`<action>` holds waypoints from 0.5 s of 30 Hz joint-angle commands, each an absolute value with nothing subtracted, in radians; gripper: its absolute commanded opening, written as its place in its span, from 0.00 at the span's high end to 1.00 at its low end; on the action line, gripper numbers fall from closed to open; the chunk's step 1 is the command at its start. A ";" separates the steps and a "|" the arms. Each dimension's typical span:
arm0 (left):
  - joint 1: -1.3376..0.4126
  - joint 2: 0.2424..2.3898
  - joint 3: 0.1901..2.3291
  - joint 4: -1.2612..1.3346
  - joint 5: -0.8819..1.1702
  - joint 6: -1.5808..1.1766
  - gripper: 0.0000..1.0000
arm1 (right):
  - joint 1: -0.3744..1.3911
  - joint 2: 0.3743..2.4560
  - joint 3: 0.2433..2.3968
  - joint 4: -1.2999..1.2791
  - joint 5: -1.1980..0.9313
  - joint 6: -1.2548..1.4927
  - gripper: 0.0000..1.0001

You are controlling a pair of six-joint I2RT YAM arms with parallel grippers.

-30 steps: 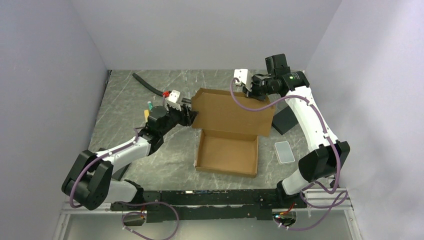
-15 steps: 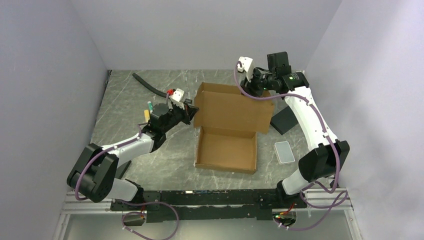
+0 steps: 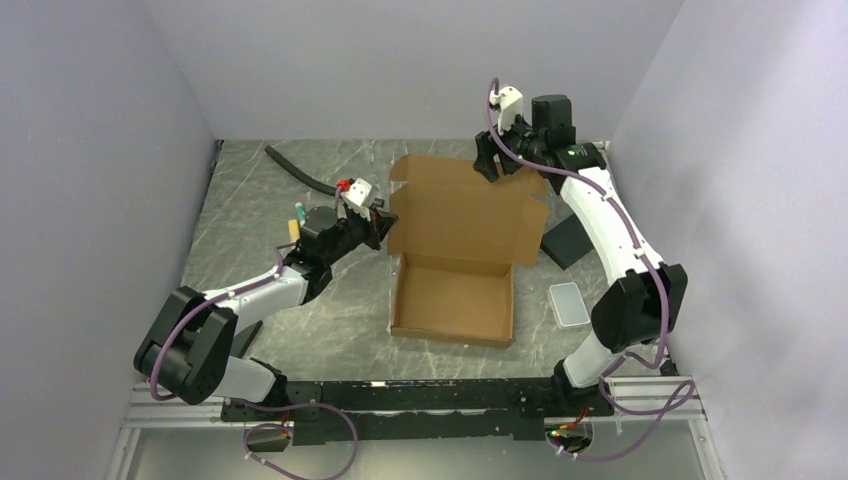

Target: Fold the paper box

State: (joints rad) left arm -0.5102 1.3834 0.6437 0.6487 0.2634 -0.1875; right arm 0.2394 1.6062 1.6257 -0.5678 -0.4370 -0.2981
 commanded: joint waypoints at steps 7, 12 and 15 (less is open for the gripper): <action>-0.532 1.358 0.679 0.594 0.167 -0.167 1.00 | 0.183 1.498 1.581 -0.499 -0.421 -0.194 0.11; -0.539 1.342 0.682 0.554 0.093 -0.196 1.00 | -0.002 1.238 1.364 -0.416 -0.714 -0.161 0.00; -0.548 1.324 0.679 0.540 0.071 -0.199 1.00 | -0.105 1.090 1.170 -0.305 -0.794 -0.147 0.00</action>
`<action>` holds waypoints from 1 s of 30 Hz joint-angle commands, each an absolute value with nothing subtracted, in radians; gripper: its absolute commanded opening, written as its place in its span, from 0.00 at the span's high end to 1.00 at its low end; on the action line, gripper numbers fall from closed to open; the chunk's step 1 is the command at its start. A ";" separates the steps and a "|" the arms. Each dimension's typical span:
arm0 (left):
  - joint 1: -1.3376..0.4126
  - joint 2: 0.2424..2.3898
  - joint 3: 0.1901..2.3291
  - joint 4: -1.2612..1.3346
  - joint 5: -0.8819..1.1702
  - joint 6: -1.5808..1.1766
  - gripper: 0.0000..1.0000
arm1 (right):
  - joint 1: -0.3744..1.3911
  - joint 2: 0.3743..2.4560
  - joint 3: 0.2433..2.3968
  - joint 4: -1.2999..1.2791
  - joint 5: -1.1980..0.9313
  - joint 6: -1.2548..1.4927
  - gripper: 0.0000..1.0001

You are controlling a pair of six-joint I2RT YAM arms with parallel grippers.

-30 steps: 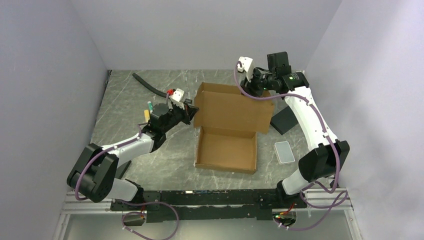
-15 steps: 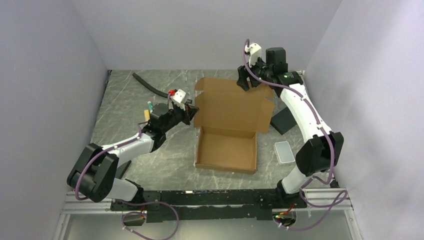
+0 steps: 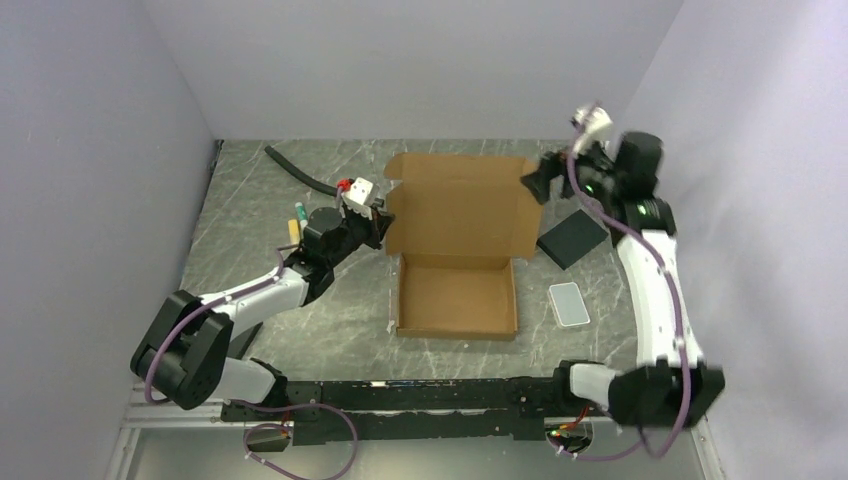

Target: Fold the paper box

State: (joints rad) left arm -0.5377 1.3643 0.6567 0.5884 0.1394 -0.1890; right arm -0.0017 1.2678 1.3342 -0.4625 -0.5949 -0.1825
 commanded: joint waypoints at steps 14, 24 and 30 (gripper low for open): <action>-0.577 1.279 0.705 0.470 0.032 -0.153 1.00 | -0.204 1.189 0.854 -0.005 -0.707 -0.049 0.07; -0.583 1.297 0.729 0.473 0.035 -0.148 1.00 | -0.177 1.327 0.883 0.086 -0.876 -0.032 0.41; -0.587 1.318 0.759 0.481 0.015 -0.156 1.00 | -0.136 1.339 0.886 0.113 -0.854 -0.016 0.90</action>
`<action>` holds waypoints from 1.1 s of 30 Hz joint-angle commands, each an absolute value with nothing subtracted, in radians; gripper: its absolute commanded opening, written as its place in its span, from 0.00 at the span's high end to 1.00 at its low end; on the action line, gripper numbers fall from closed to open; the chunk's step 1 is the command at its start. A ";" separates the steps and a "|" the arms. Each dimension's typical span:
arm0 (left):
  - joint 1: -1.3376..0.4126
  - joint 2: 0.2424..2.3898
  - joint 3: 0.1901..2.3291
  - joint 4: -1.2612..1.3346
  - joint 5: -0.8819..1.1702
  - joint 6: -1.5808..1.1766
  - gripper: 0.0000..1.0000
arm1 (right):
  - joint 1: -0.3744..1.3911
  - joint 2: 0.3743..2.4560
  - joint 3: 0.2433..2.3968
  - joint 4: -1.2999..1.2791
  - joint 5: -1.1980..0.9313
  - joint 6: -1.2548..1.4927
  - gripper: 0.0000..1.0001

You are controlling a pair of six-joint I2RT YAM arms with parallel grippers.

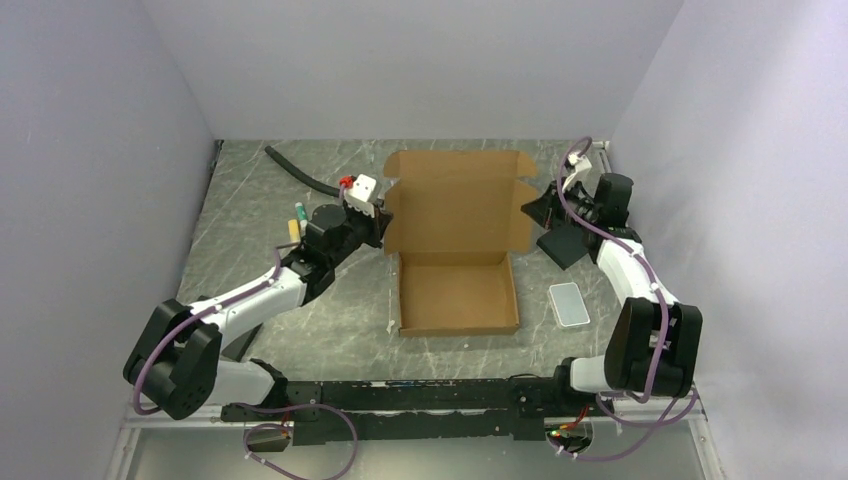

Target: Fold the paper box

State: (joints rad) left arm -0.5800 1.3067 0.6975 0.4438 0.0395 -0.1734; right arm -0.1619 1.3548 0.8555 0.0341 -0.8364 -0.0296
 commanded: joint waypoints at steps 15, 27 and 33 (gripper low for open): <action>-0.675 1.495 0.894 0.487 -0.139 -0.158 1.00 | 0.096 1.195 0.734 0.364 -0.145 0.058 1.00; -0.807 1.564 0.889 0.573 -0.443 -0.142 1.00 | 0.151 1.126 0.582 0.512 -0.059 0.138 1.00; -0.844 1.595 0.877 0.691 -0.557 -0.092 1.00 | 0.166 1.100 0.601 0.528 -0.065 0.160 1.00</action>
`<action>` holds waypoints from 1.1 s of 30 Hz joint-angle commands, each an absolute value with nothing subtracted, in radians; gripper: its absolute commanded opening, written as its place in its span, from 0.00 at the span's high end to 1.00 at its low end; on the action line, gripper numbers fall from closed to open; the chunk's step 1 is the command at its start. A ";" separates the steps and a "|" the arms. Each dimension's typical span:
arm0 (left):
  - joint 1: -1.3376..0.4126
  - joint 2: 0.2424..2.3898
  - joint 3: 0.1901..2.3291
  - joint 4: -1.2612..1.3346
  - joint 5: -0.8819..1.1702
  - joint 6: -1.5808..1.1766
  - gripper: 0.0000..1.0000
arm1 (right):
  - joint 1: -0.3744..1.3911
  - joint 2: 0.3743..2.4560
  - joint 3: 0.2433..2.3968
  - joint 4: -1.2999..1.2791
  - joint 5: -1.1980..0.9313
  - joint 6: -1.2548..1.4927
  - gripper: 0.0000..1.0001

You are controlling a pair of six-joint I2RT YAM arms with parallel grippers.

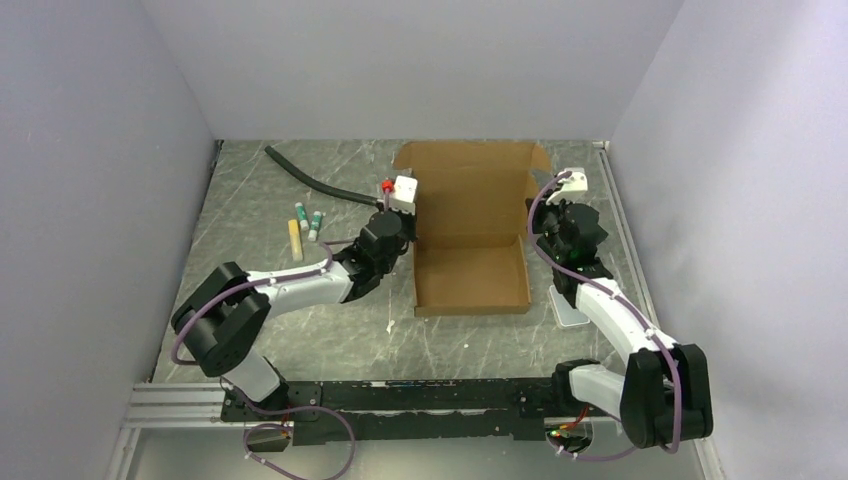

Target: Fold the paper box

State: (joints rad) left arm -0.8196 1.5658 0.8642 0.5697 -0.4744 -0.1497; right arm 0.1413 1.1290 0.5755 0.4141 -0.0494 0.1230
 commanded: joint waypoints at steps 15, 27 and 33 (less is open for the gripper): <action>-0.843 1.882 1.006 1.137 -0.595 0.308 1.00 | 0.170 1.342 0.577 1.005 0.055 0.083 1.00; -0.876 1.857 0.891 1.207 -0.599 0.210 1.00 | 0.170 1.295 0.462 0.953 0.017 0.120 1.00; -0.905 1.843 0.848 1.245 -0.621 0.234 1.00 | 0.170 1.227 0.443 0.844 0.005 0.151 1.00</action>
